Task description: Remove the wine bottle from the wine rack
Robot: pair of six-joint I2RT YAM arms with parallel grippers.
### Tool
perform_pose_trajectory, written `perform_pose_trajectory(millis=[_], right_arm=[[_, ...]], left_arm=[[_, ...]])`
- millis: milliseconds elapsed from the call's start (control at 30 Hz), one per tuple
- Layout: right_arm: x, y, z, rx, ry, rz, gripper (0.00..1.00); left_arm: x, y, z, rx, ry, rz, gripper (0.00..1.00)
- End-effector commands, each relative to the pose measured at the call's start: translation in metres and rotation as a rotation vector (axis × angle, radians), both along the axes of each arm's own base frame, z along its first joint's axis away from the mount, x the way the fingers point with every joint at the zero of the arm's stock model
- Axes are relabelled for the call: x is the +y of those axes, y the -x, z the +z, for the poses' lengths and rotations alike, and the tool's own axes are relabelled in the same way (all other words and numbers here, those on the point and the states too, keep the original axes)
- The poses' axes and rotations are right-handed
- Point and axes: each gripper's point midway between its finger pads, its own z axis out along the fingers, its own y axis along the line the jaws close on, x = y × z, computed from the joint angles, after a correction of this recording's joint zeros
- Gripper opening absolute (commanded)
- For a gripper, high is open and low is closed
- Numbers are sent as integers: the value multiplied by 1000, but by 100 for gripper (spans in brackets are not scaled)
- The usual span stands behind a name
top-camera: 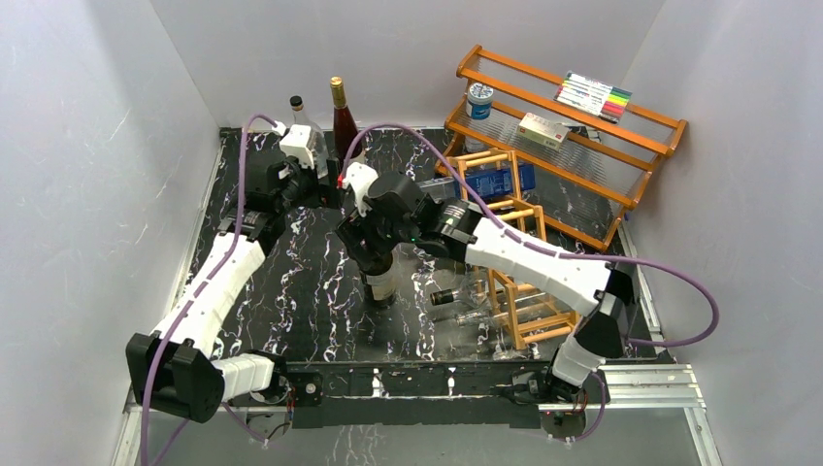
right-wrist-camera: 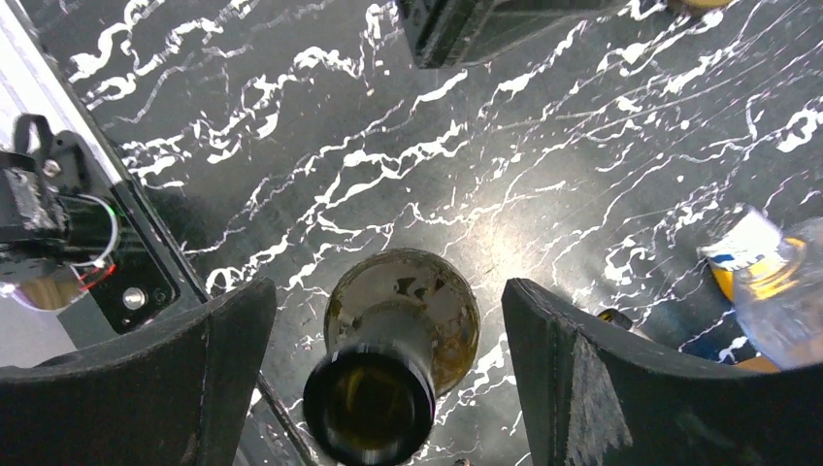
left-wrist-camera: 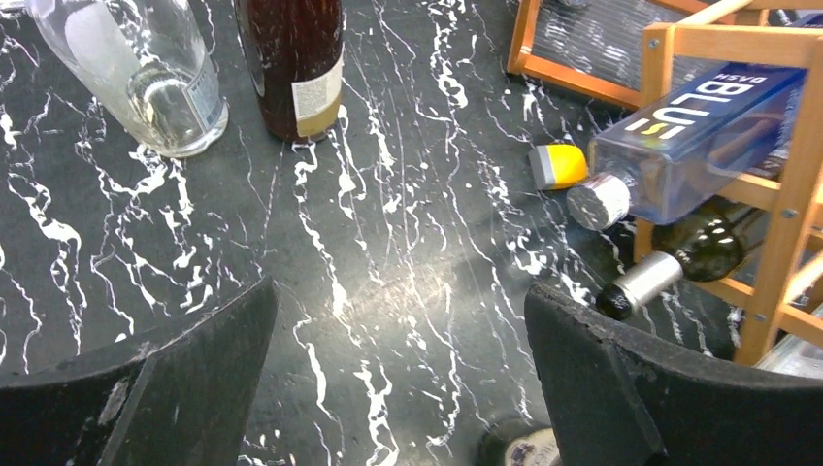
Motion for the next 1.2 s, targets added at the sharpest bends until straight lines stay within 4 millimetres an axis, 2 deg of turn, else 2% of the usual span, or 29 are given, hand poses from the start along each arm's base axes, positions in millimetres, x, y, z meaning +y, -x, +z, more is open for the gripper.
perform_pose_trajectory(millis=[0,100,167,300,367,500,567,633,667,833,933,1067,1167], right_arm=[[-14,10,94,-128,-219,32,98],[-34,17,117,-181,-298,18,98],[-56,18,130,-230,-347,-31,98],[-106,13,146,-332,-409,-173,98],[-128,14,155,-372,-439,-220,98],[-156,19,165,-404,-473,-267,98],[-167,21,169,-415,-488,-287,98],[-174,23,174,-428,-505,-296,98],[-175,24,178,-428,-518,-294,98],[-171,21,181,-448,-516,-288,98],[-167,20,177,-451,-500,-280,98],[-170,19,171,-459,-484,-282,98],[-172,20,170,-463,-474,-281,98]], left_arm=[[-3,32,52,28,91,-1,98],[-20,60,78,81,170,-98,98],[-38,80,89,125,242,-203,98],[-60,106,92,242,356,-301,98],[-69,119,96,242,360,-347,98],[-91,143,101,213,305,-420,98],[-109,158,87,256,225,-449,98],[-104,153,66,255,102,-344,98],[-95,152,60,236,51,-296,98],[-85,155,30,226,-120,-210,97],[-86,151,17,209,-236,-165,84],[-87,141,9,197,-324,-121,64],[-86,136,5,204,-359,-104,58]])
